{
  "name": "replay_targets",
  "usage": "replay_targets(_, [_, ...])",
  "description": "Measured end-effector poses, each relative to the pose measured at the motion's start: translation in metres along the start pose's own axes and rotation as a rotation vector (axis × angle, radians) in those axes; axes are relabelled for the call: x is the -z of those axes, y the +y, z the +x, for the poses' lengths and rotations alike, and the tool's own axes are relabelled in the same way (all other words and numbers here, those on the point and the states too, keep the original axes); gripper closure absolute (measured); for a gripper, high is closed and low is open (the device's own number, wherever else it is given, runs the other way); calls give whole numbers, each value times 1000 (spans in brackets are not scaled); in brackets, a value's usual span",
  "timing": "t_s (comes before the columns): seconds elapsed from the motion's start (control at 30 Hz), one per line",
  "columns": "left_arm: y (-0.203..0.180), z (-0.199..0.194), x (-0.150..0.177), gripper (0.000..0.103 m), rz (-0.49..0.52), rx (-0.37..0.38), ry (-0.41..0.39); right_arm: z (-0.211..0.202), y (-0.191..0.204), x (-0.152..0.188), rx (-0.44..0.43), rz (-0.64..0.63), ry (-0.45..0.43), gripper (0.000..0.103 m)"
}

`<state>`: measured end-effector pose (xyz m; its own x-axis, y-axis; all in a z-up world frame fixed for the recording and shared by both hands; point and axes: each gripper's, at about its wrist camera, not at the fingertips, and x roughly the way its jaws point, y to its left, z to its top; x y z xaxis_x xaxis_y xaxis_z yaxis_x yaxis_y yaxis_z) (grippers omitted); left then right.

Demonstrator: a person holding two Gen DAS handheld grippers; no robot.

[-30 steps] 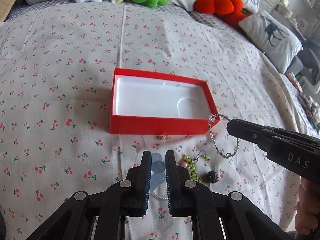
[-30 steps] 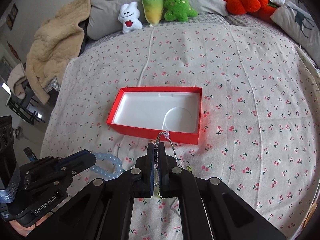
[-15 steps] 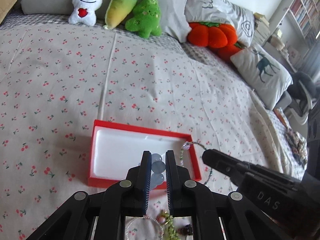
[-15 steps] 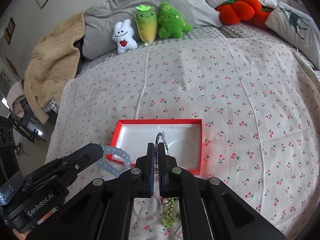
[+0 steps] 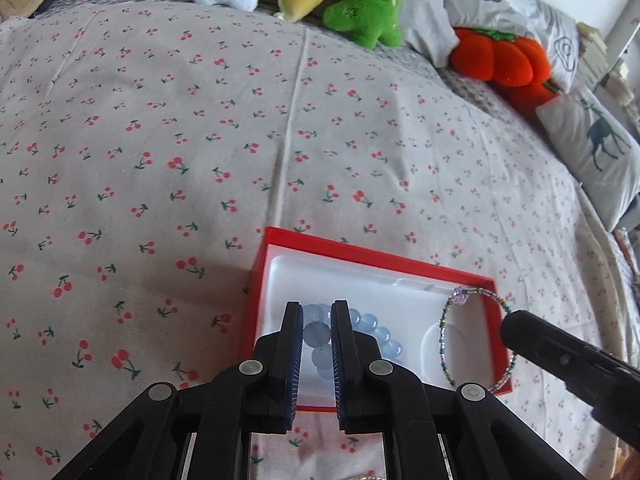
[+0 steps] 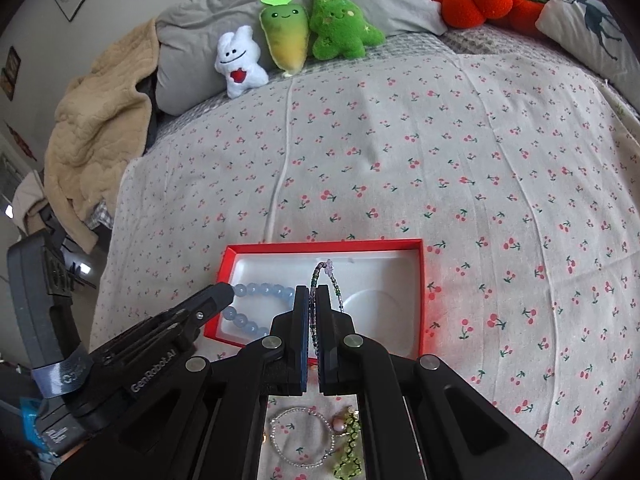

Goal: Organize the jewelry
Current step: 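Release the blue bracelet in the box with left tool while right releases green bracelet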

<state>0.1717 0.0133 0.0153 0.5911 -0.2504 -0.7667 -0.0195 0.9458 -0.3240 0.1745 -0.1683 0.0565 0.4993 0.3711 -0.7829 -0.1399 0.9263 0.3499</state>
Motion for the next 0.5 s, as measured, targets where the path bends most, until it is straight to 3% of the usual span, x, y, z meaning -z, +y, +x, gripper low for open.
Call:
replay_targets(0.13, [0, 2, 3, 94, 47, -56, 0, 8, -6, 2, 18, 7, 20, 100])
replay_targets(0.3, [-6, 7, 7, 94, 118, -112, -6, 17, -26, 4, 134, 7, 32, 100])
replay_targets(0.5, [-10, 6, 7, 94, 141, -119, -18, 16, -42, 6, 131, 15, 20, 98])
